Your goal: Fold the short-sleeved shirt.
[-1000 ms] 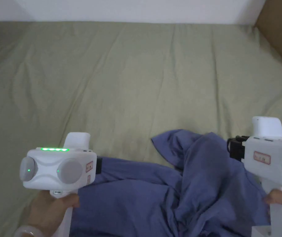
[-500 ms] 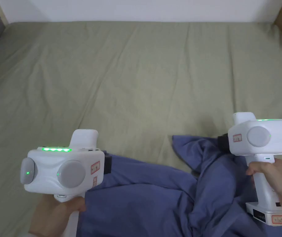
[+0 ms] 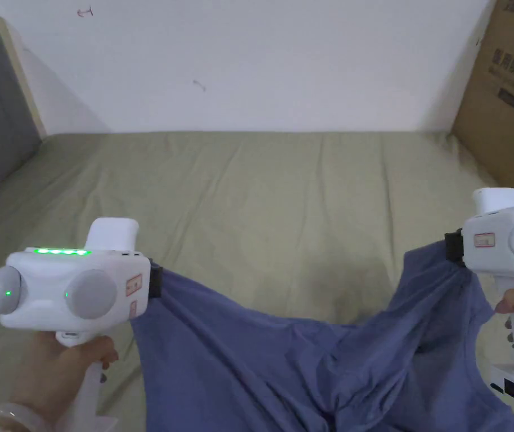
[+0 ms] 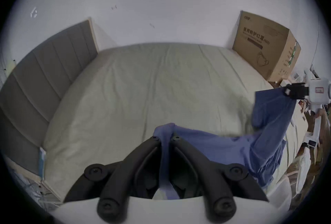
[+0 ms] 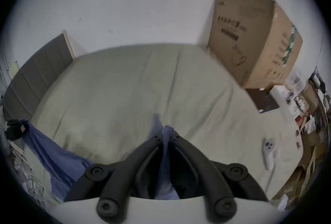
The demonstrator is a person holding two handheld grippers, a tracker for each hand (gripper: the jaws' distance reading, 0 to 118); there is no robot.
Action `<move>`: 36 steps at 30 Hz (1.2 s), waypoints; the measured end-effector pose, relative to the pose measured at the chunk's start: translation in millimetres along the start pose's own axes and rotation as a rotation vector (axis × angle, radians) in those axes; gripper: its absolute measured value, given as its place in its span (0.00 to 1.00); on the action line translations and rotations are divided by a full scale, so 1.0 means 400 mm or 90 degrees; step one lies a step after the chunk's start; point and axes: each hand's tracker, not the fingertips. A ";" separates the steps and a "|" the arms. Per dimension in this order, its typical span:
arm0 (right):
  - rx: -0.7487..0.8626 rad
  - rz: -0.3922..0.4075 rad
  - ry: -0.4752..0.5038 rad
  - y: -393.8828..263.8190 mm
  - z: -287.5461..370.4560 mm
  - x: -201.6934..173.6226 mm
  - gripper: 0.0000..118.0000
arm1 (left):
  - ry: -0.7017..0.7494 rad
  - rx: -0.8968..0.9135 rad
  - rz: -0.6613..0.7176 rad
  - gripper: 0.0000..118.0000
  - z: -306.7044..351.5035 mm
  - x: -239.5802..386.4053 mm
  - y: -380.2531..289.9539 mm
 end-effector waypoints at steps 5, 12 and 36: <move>0.087 0.018 -0.052 0.014 0.220 0.078 0.02 | 0.035 0.072 -0.022 0.04 0.146 -0.031 0.042; 0.138 -0.032 -0.057 0.036 0.399 0.135 0.02 | 0.051 0.124 -0.041 0.04 0.256 -0.037 0.108; 0.268 -0.084 -0.083 0.764 0.275 0.023 0.02 | 0.144 0.267 -0.012 0.04 0.087 -0.090 0.816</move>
